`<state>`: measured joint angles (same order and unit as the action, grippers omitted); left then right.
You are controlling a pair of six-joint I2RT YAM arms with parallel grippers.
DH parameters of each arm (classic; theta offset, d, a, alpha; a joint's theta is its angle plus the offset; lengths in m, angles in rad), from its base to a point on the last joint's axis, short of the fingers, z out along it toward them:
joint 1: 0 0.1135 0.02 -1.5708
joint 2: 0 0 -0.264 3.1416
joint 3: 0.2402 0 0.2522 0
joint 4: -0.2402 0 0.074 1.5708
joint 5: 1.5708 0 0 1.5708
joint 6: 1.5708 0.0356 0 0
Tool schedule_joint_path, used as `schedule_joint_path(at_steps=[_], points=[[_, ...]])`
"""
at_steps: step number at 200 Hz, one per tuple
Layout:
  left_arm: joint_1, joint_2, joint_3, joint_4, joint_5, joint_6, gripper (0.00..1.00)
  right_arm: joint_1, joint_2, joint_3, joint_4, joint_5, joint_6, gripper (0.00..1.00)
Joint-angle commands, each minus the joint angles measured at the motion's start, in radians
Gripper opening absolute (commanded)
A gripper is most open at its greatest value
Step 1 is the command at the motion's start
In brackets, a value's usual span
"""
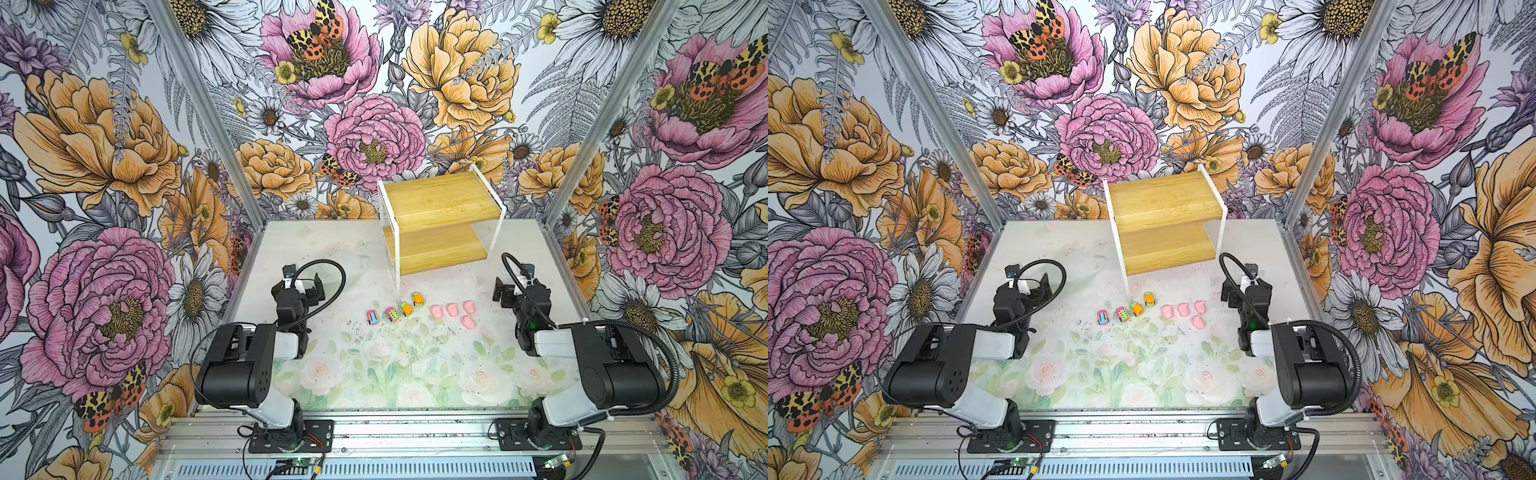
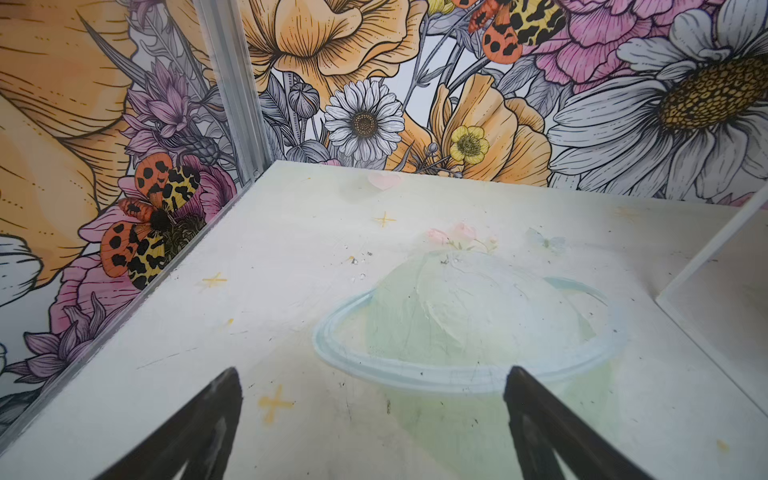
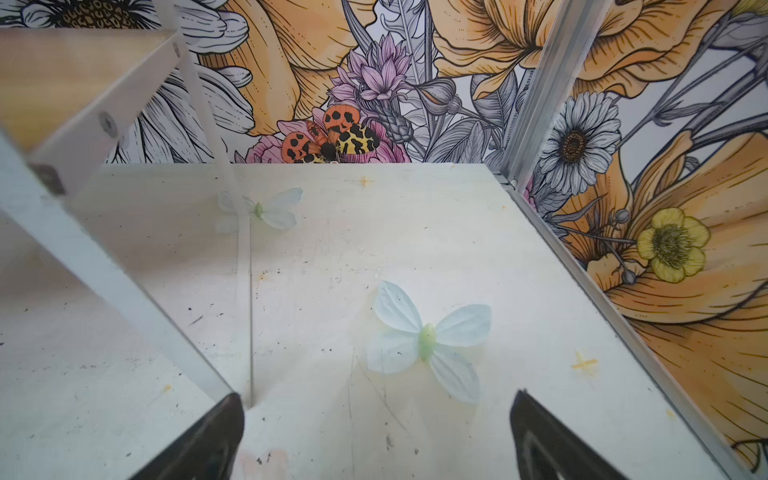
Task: Place and organize the plastic toys onto the shelf
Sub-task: 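Raise both arms from rest and move grippers toward the toy row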
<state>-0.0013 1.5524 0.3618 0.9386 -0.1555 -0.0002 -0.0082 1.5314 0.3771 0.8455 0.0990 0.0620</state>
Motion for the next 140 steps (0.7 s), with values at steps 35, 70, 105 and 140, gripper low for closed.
schedule_joint_path(at_steps=[35, 70, 105, 140], points=[[0.001, -0.003, 0.017, -0.005, 0.020, 0.004, 0.99, -0.005, 0.004, 0.022, 0.006, -0.019, 0.009, 0.99], [-0.019, -0.007, -0.021, 0.063, 0.081, 0.051, 0.99, -0.016, -0.008, 0.018, 0.001, -0.060, 0.007, 0.90], [-0.061, -0.113, -0.084, 0.091, 0.069, 0.100, 0.99, -0.027, -0.149, 0.062, -0.215, -0.150, -0.013, 0.88], [-0.153, -0.404, 0.046, -0.406, 0.060, 0.106, 0.99, -0.026, -0.319, 0.110, -0.460, -0.282, 0.006, 0.85]])
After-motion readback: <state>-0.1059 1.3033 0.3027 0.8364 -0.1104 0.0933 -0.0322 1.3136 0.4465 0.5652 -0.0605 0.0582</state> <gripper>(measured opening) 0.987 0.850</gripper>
